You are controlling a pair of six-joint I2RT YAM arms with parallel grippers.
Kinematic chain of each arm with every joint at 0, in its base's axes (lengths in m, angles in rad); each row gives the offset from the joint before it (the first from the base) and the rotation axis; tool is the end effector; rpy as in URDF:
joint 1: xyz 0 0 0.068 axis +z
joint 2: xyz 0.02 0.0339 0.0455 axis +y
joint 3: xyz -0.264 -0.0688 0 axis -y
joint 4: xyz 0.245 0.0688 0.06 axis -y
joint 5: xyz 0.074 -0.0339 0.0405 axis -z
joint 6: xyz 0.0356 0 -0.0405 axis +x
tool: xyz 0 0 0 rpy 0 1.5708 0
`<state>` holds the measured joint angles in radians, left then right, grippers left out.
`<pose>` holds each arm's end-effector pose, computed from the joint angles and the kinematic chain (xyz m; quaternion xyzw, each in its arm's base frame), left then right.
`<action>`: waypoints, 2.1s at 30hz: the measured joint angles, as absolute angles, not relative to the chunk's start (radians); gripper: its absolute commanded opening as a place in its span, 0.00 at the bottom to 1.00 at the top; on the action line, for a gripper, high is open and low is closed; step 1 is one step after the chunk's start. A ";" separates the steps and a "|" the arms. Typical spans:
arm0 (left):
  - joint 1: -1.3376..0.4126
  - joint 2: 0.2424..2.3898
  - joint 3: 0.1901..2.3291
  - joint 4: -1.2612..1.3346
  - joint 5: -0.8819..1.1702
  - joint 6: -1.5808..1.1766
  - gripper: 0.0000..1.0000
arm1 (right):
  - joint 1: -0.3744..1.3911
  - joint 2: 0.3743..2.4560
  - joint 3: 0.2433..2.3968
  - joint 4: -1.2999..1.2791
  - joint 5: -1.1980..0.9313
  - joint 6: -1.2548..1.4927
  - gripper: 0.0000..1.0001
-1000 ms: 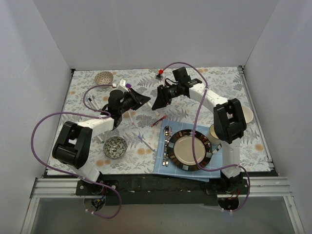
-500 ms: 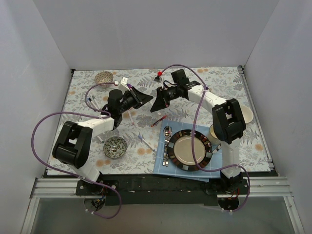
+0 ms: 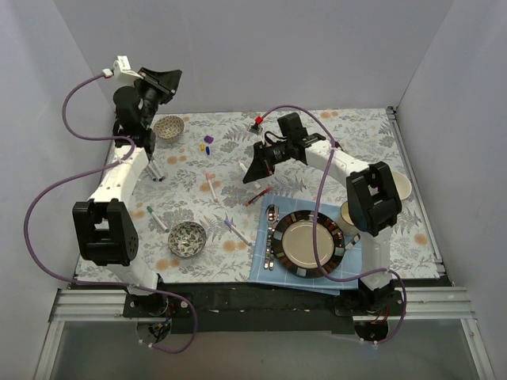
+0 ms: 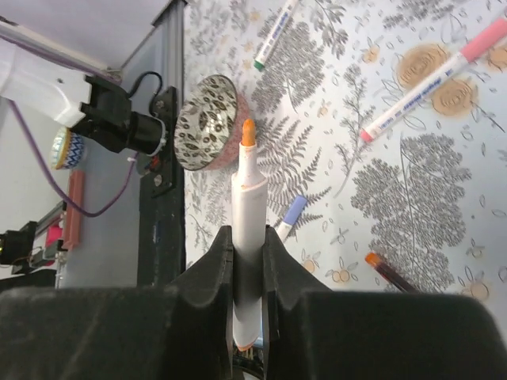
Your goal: Open the pen caps
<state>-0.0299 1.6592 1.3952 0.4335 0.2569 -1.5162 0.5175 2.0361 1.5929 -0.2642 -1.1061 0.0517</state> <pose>0.4019 -0.0211 0.3888 -0.3605 0.5371 -0.5885 0.4850 0.3787 0.2522 0.2401 -0.3922 0.7013 0.5579 0.2078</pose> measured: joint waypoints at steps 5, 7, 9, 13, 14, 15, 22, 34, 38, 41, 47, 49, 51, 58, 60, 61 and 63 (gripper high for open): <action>-0.051 1.596 1.336 0.363 0.228 -1.504 0.00 | 0.508 2.025 1.647 -0.394 -0.881 -0.069 0.01; -0.064 1.595 1.267 0.314 0.233 -1.508 0.00 | 0.484 2.000 1.650 -0.415 -0.743 -0.128 0.01; -0.067 1.611 1.209 0.260 0.239 -1.511 0.00 | 0.445 1.979 1.651 -0.426 -0.640 -0.173 0.01; -0.064 1.748 1.196 0.132 0.244 -1.505 0.00 | 0.340 1.972 1.664 -0.448 -0.429 -0.271 0.01; -0.063 1.793 1.210 0.097 0.244 -1.499 0.00 | 0.321 1.972 1.664 -0.449 -0.422 -0.273 0.01; -0.062 1.839 1.229 0.065 0.239 -1.494 0.00 | 0.298 1.976 1.665 -0.455 -0.388 -0.291 0.01; -0.062 2.068 1.390 -0.086 0.176 -1.436 0.07 | 0.247 2.070 1.690 -0.489 -0.250 -0.357 0.02; -0.062 2.171 1.521 -0.155 0.110 -1.400 0.56 | 0.223 2.156 1.719 -0.548 -0.137 -0.394 0.20; -0.062 2.167 1.531 -0.159 0.100 -1.383 0.68 | 0.208 2.168 1.735 -0.548 -0.093 -0.401 0.35; -0.062 2.147 1.529 -0.167 0.102 -1.361 0.77 | 0.200 2.181 1.740 -0.548 -0.067 -0.405 0.40; -0.062 1.921 1.423 -0.144 0.162 -1.303 0.89 | 0.190 2.202 1.741 -0.551 -0.009 -0.413 0.42; -0.061 1.802 1.370 -0.121 0.196 -1.292 0.98 | 0.190 2.200 1.741 -0.550 -0.002 -0.421 0.42; -0.061 1.688 1.316 -0.093 0.231 -1.285 0.98 | 0.189 2.188 1.733 -0.548 -0.022 -0.433 0.43; -0.061 1.303 1.019 -0.013 0.353 -1.248 0.98 | 0.189 1.939 1.565 -0.566 -0.475 -0.668 0.61; -0.061 1.233 0.926 -0.023 0.368 -1.225 0.98 | 0.201 1.872 1.541 -0.611 -0.632 -0.810 0.64; -0.062 1.205 0.890 -0.036 0.372 -1.215 0.98 | 0.213 1.845 1.530 -0.638 -0.696 -0.885 0.64; -0.065 1.143 0.809 -0.065 0.372 -1.185 0.98 | 0.252 1.817 1.515 -0.697 -0.781 -1.036 0.64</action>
